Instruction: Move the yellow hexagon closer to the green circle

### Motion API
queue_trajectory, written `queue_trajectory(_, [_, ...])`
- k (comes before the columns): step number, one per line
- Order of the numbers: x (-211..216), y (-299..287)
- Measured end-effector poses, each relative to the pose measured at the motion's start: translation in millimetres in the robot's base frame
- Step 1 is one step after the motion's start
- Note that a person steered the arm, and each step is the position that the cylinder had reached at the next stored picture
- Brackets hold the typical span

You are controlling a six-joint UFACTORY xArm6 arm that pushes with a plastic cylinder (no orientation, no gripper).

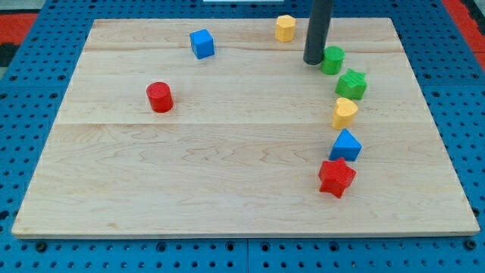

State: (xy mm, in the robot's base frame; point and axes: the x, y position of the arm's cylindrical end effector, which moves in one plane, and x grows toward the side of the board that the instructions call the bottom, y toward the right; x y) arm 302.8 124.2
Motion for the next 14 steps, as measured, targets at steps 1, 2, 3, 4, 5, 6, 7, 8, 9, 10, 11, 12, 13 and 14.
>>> queue_trajectory(1, [0.0,2.1])
queue_trajectory(2, [-13.4,-24.1])
queue_trajectory(3, [-24.6,-81.2])
queue_trajectory(4, [-38.1,-126.5])
queue_trajectory(5, [-66.1,-136.5])
queue_trajectory(6, [-72.9,-126.9])
queue_trajectory(7, [-78.1,-114.5])
queue_trajectory(8, [-96.2,-91.0])
queue_trajectory(9, [-106.8,-75.4])
queue_trajectory(10, [-106.8,-61.2])
queue_trajectory(11, [-98.4,-48.2])
queue_trajectory(12, [-88.2,-30.1])
queue_trajectory(13, [-80.2,-10.3])
queue_trajectory(14, [-76.1,3.7])
